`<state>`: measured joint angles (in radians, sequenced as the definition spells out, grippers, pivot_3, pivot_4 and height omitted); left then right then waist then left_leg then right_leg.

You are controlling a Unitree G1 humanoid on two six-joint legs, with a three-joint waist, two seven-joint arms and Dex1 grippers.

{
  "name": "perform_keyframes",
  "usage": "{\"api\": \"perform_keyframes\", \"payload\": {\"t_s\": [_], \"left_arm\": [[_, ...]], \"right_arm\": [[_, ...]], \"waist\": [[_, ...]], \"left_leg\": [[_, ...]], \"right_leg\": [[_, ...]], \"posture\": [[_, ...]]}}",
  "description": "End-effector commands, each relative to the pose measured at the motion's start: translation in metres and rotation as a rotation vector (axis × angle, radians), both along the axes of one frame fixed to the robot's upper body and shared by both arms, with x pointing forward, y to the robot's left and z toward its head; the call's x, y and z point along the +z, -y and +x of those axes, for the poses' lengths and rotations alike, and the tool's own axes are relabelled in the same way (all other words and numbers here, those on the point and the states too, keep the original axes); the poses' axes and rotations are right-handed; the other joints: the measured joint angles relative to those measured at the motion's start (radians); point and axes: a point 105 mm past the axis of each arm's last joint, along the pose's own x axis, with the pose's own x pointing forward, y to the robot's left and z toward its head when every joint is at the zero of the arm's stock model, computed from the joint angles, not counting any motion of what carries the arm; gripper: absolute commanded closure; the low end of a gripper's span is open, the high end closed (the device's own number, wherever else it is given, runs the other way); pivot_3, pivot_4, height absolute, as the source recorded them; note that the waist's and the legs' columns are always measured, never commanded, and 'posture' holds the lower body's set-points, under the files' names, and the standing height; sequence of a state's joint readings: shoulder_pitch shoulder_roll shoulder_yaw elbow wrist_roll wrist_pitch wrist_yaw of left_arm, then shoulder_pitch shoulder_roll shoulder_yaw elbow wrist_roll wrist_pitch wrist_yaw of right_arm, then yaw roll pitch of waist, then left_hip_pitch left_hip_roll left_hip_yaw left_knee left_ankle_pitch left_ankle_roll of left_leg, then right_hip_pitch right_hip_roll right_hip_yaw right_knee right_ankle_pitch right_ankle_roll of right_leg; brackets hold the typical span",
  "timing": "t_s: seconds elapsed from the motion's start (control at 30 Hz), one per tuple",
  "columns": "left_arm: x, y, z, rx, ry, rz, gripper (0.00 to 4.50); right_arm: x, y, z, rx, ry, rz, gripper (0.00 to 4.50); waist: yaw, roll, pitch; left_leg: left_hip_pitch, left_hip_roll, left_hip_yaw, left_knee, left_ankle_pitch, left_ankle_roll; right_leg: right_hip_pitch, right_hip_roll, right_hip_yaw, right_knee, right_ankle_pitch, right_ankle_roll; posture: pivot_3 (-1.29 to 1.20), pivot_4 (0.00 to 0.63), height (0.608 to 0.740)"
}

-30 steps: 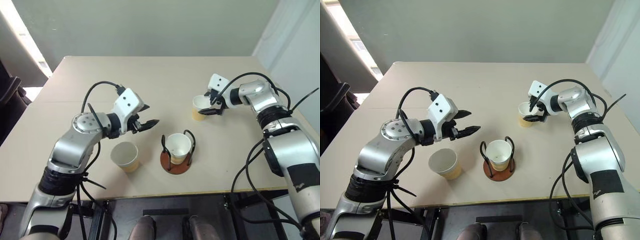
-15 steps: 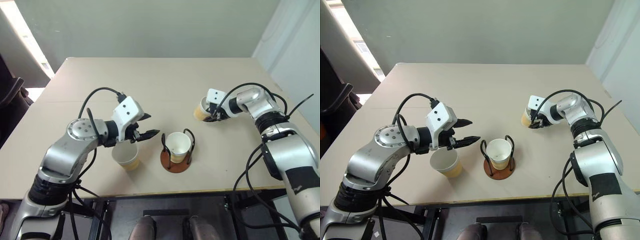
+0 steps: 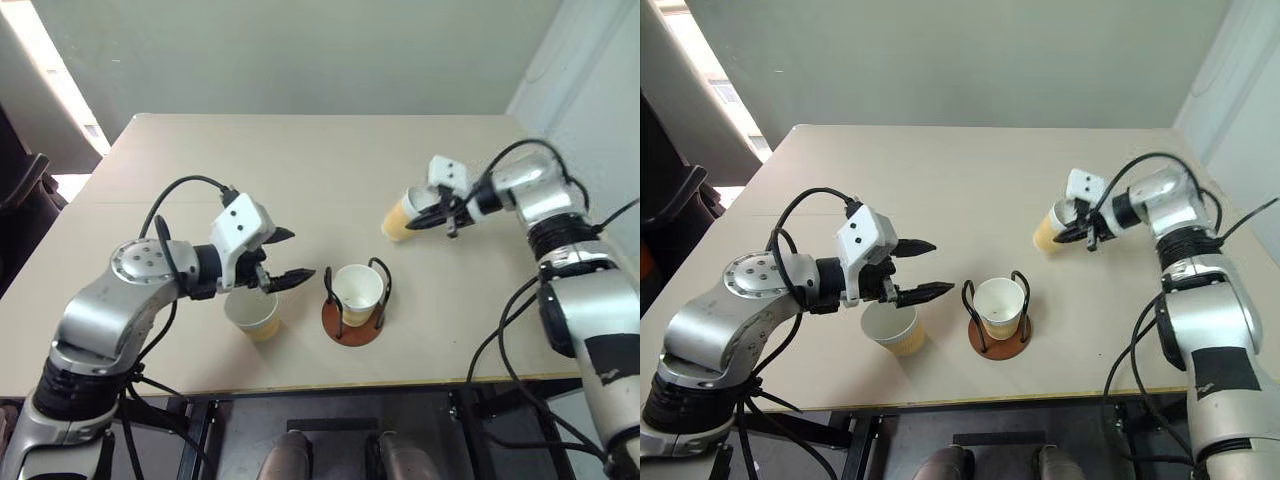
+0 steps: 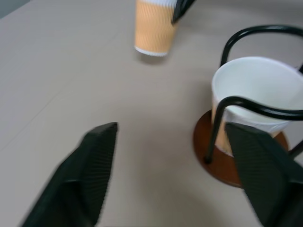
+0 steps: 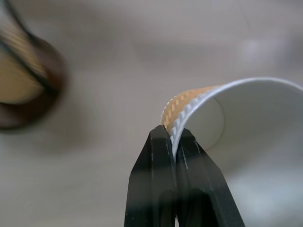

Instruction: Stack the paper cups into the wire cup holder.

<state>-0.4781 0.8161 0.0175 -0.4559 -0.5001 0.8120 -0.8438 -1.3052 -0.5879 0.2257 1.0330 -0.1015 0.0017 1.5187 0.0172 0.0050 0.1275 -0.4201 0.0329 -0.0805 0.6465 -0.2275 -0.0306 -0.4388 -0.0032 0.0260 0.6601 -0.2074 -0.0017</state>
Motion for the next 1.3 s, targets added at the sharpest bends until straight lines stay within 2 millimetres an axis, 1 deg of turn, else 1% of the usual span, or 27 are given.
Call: {"api": "perform_keyframes", "payload": {"t_s": [0.03, 0.1, 0.17, 0.2, 0.27, 0.33, 0.4, 0.5, 0.6, 0.67, 0.77, 1.07, 1.3], "left_arm": [[0.007, 0.002, -0.008, -0.033, 0.029, 0.007, 0.02], [0.005, -0.002, -0.005, -0.020, 0.049, 0.042, 0.02], [0.002, -0.007, -0.004, -0.015, 0.063, 0.081, 0.02], [0.001, -0.010, -0.004, -0.011, 0.060, 0.091, 0.02], [0.002, -0.019, -0.006, -0.005, 0.057, 0.107, 0.02], [0.001, -0.027, -0.010, -0.006, 0.048, 0.128, 0.02], [-0.001, -0.033, -0.014, -0.010, 0.037, 0.153, 0.02], [-0.001, -0.038, -0.018, -0.009, 0.030, 0.174, 0.02], [0.001, -0.040, -0.025, -0.022, 0.026, 0.186, 0.02], [0.001, -0.041, -0.027, -0.017, 0.023, 0.187, 0.02], [0.000, -0.042, -0.027, -0.006, 0.019, 0.184, 0.02], [0.000, -0.043, -0.027, -0.007, 0.000, 0.177, 0.02], [-0.001, -0.047, -0.027, 0.005, -0.010, 0.194, 0.02]], "right_arm": [[0.060, -0.010, -0.026, 0.138, 0.095, 0.111, 4.50], [0.082, -0.019, -0.049, 0.215, 0.095, 0.179, 4.50], [0.090, -0.026, -0.070, 0.290, 0.071, 0.203, 4.50], [0.092, -0.030, -0.082, 0.334, 0.059, 0.200, 4.50], [0.085, -0.039, -0.108, 0.435, 0.034, 0.148, 4.50], [0.075, -0.046, -0.120, 0.489, 0.023, 0.092, 4.50], [0.062, -0.050, -0.121, 0.498, 0.043, 0.021, 4.50], [0.052, -0.053, -0.117, 0.501, 0.085, -0.041, 4.50], [0.051, -0.058, -0.116, 0.511, 0.134, -0.064, 4.50], [0.046, -0.060, -0.115, 0.530, 0.181, -0.121, 4.50], [0.041, -0.064, -0.117, 0.569, 0.208, -0.160, 4.50], [0.035, -0.074, -0.128, 0.691, 0.238, -0.221, 4.50], [0.029, -0.074, -0.121, 0.706, 0.237, -0.283, 4.50]], "waist": [[0.000, 0.000, 0.000], [-0.002, 0.000, 0.000], [-0.003, 0.000, 0.000], [-0.004, 0.000, 0.000], [-0.006, 0.000, 0.000], [-0.010, 0.000, 0.000], [-0.018, 0.000, 0.000], [-0.018, 0.000, 0.000], [-0.018, 0.000, 0.000], [-0.017, 0.000, 0.000], [-0.016, -0.001, 0.000], [-0.017, -0.001, 0.000], [-0.017, -0.001, 0.000]], "left_leg": [[0.000, 0.000, 0.000, 0.000, 0.001, -0.001], [0.001, 0.000, 0.000, 0.000, 0.001, -0.003], [0.001, 0.000, 0.000, -0.001, 0.003, -0.004], [0.002, 0.000, 0.000, -0.001, 0.003, -0.006], [0.002, 0.000, 0.000, -0.001, 0.003, -0.005], [0.003, 0.000, 0.000, -0.001, 0.003, -0.004], [0.004, 0.001, 0.000, 0.000, 0.003, -0.003], [0.004, 0.001, -0.001, 0.000, 0.004, 0.000], [0.004, 0.001, -0.001, 0.000, 0.005, 0.002], [0.004, 0.001, -0.001, 0.000, 0.005, 0.003], [0.004, 0.001, -0.001, 0.000, 0.005, 0.003], [0.004, 0.001, -0.001, 0.000, 0.004, 0.002], [0.004, 0.001, -0.001, 0.000, 0.004, 0.003]], "right_leg": [[0.000, 0.000, 0.000, 0.000, 0.000, -0.001], [0.000, 0.000, 0.000, 0.000, -0.001, -0.001], [0.000, 0.001, 0.000, 0.000, -0.002, -0.002], [0.001, 0.001, 0.000, 0.000, -0.003, -0.002], [0.001, 0.002, 0.000, 0.000, -0.003, -0.003], [0.002, 0.002, 0.001, 0.000, -0.004, -0.005], [0.002, 0.003, 0.002, 0.001, -0.006, -0.008], [0.002, 0.003, 0.002, 0.002, -0.007, -0.010], [0.002, 0.002, 0.002, 0.002, -0.005, -0.011], [0.002, 0.002, 0.002, 0.002, -0.005, -0.012], [0.002, 0.002, 0.002, 0.002, -0.005, -0.012], [0.002, 0.002, 0.002, 0.002, -0.005, -0.012], [0.002, 0.002, 0.002, 0.002, -0.005, -0.012]], "posture": [[0.00, 0.150, 0.740], [0.00, 0.150, 0.740], [0.00, 0.150, 0.740], [0.00, 0.150, 0.740], [0.00, 0.150, 0.740], [0.00, 0.150, 0.740], [0.00, 0.150, 0.740], [0.00, 0.150, 0.740], [0.00, 0.150, 0.740], [0.00, 0.150, 0.740], [0.00, 0.150, 0.740], [0.00, 0.150, 0.740], [0.00, 0.150, 0.740]]}}
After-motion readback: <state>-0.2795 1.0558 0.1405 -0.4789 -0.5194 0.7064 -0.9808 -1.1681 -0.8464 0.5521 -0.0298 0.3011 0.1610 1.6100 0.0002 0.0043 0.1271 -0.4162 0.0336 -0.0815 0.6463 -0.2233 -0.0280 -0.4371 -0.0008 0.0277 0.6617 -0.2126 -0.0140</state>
